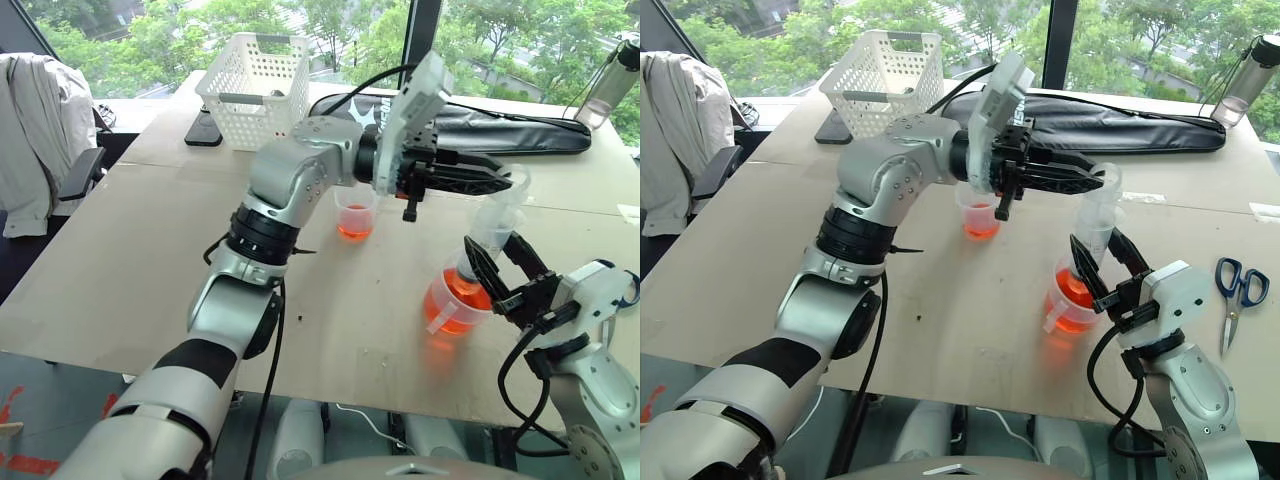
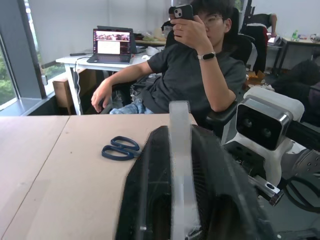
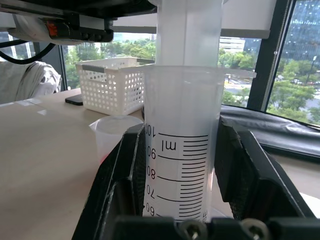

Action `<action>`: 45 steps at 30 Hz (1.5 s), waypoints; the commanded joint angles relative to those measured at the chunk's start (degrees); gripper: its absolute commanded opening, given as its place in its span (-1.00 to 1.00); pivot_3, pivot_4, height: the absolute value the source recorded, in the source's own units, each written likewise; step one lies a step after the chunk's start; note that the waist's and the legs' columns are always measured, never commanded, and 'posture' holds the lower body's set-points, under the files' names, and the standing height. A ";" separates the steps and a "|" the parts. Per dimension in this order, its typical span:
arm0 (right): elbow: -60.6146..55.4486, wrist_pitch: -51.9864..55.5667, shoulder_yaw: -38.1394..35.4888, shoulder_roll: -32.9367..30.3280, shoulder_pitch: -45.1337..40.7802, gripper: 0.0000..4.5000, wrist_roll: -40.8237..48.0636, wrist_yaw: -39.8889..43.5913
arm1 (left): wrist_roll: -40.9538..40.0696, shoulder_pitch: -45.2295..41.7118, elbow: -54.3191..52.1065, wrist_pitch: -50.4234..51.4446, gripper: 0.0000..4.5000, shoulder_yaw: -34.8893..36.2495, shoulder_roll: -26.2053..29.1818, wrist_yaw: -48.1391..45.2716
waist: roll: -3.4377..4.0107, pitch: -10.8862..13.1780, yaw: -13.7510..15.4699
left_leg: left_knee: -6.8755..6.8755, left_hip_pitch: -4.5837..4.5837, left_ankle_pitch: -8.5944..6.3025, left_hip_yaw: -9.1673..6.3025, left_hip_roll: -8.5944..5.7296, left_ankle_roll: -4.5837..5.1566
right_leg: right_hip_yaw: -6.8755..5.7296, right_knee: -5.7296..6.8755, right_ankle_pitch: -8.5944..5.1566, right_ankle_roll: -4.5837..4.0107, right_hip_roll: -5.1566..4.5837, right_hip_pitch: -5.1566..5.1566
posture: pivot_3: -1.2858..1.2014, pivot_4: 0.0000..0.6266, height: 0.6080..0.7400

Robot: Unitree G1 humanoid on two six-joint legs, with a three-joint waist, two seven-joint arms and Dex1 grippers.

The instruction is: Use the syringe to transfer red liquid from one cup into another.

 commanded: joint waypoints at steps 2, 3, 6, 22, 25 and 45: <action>-3.83 1.75 -1.90 -0.12 -2.74 -0.33 2.55 -1.73 | -1.68 0.95 -2.20 1.90 0.32 3.93 0.64 3.02 | 0.00 0.00 0.05 | 0.01 -0.01 0.00 0.00 0.00 0.00 | 0.00 0.00 0.00 0.00 0.00 0.00 | 0.03 -0.52 0.75; -4.06 2.15 -2.03 -0.19 -3.03 -0.33 2.77 -1.94 | -2.42 1.44 -2.70 3.15 0.32 4.54 1.40 2.79 | 0.00 0.00 0.13 | 0.01 -0.02 0.00 0.00 0.00 0.00 | 0.00 0.01 0.00 0.00 0.00 0.00 | 0.03 -0.52 0.75; -4.34 2.72 -2.23 -0.38 -3.40 -0.33 2.98 -2.24 | -4.21 3.83 -5.18 7.99 0.32 4.77 4.22 2.11 | 0.00 0.00 0.01 | 0.01 -0.01 0.00 -0.01 0.00 0.00 | -0.01 0.01 0.00 0.00 0.00 0.00 | 0.03 -0.52 0.75; -3.68 2.08 -2.00 -2.06 -2.69 -0.33 0.94 -0.31 | -4.76 10.17 -13.31 13.07 1.00 0.93 0.25 10.71 | 0.01 -0.01 0.02 | 0.18 0.00 0.00 -0.03 0.00 0.00 | -0.01 0.19 0.12 -0.19 0.00 0.02 | 0.03 -0.52 0.75; -3.85 1.99 -1.81 -1.85 -2.59 -0.33 0.62 -0.40 | -4.77 10.76 -13.78 13.63 1.00 0.13 0.28 10.98 | 0.00 -0.01 0.04 | 0.18 0.01 0.00 -0.04 0.00 0.00 | -0.02 0.20 0.11 -0.19 0.00 0.02 | 0.03 -0.52 0.75; -4.88 3.53 -1.62 -1.45 -4.94 -0.33 1.41 -1.38 | -3.49 11.26 -13.90 10.96 1.00 -0.14 -2.39 13.80 | 0.00 -0.01 0.07 | 0.18 0.00 0.00 -0.03 0.00 0.00 | -0.01 0.18 0.11 -0.19 0.00 0.02 | 0.03 -0.52 0.75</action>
